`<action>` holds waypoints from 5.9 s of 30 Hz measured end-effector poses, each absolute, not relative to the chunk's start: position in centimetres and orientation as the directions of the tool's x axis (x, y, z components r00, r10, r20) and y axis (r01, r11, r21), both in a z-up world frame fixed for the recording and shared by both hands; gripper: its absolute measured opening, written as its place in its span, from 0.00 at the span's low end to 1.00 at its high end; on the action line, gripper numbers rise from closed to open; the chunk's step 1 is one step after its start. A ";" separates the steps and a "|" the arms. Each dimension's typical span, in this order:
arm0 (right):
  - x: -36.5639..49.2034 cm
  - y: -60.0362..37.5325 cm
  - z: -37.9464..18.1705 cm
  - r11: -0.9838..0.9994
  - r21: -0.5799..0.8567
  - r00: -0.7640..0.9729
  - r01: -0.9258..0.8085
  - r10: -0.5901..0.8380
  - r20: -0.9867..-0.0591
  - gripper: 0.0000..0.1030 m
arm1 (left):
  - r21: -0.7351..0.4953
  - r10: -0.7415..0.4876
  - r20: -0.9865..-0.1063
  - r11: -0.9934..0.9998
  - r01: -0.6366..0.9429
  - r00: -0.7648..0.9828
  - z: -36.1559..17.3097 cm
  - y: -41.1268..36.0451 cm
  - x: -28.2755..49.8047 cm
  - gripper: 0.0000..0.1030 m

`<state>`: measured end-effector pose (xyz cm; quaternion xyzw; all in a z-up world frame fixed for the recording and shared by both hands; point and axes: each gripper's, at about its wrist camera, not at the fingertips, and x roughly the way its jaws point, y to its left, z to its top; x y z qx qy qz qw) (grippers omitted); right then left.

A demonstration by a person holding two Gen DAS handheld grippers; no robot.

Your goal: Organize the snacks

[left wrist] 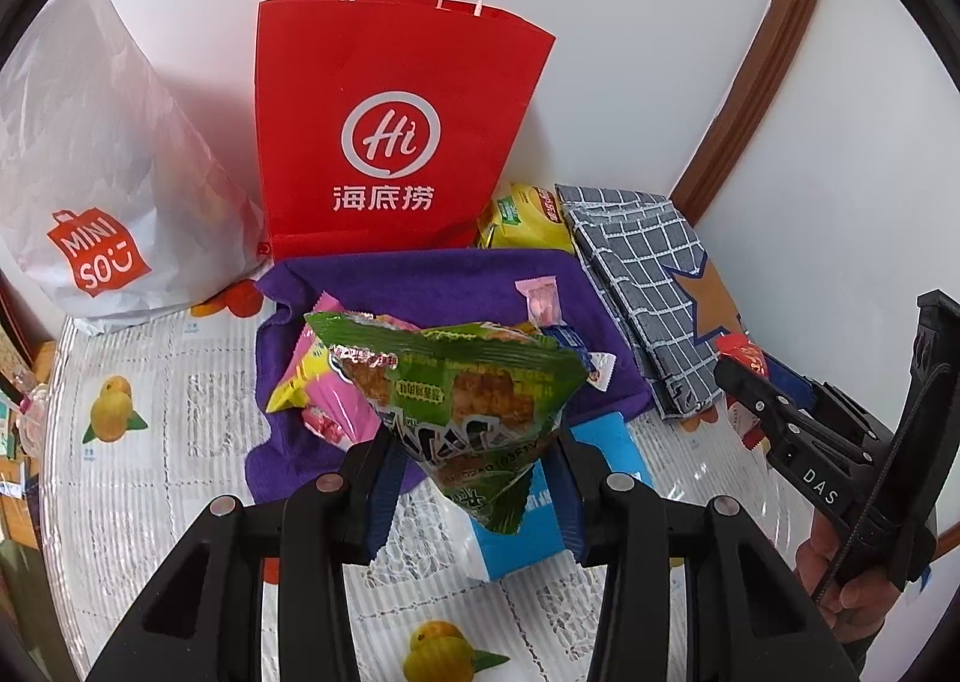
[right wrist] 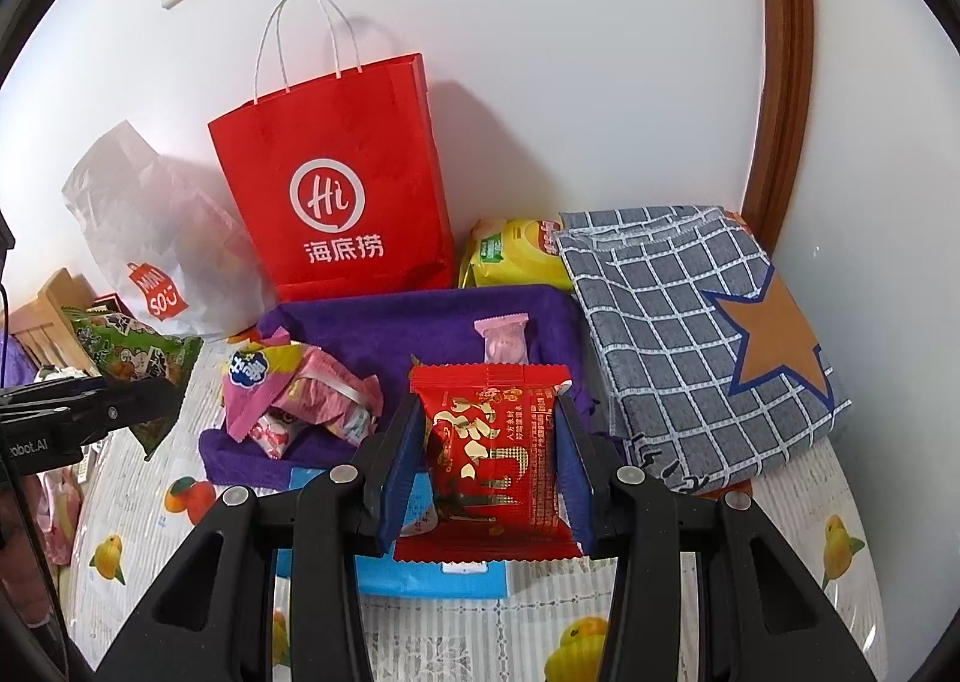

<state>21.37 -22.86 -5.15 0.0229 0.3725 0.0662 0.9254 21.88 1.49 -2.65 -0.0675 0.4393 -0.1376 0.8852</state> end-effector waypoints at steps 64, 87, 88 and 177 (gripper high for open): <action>36.0 -21.0 -14.5 0.996 0.068 0.620 -0.055 0.088 -0.780 0.41 | -0.238 -0.273 -0.810 0.962 0.136 0.519 -10.2 3.5 34.7 0.40; 36.6 -19.9 -16.2 0.995 0.020 0.561 -0.093 0.069 -0.825 0.42 | -0.240 -0.268 -0.841 0.963 0.118 0.469 -11.6 3.3 35.5 0.37; 36.6 -19.8 -16.2 0.995 0.020 0.560 -0.096 0.070 -0.826 0.42 | -0.238 -0.266 -0.841 0.964 0.119 0.471 -11.6 3.3 35.5 0.37; -0.1 -25.4 -0.6 0.999 0.021 0.768 -0.028 0.035 -0.640 0.97 | -0.078 -0.112 -0.659 0.994 0.080 0.744 1.4 -1.4 -0.9 0.91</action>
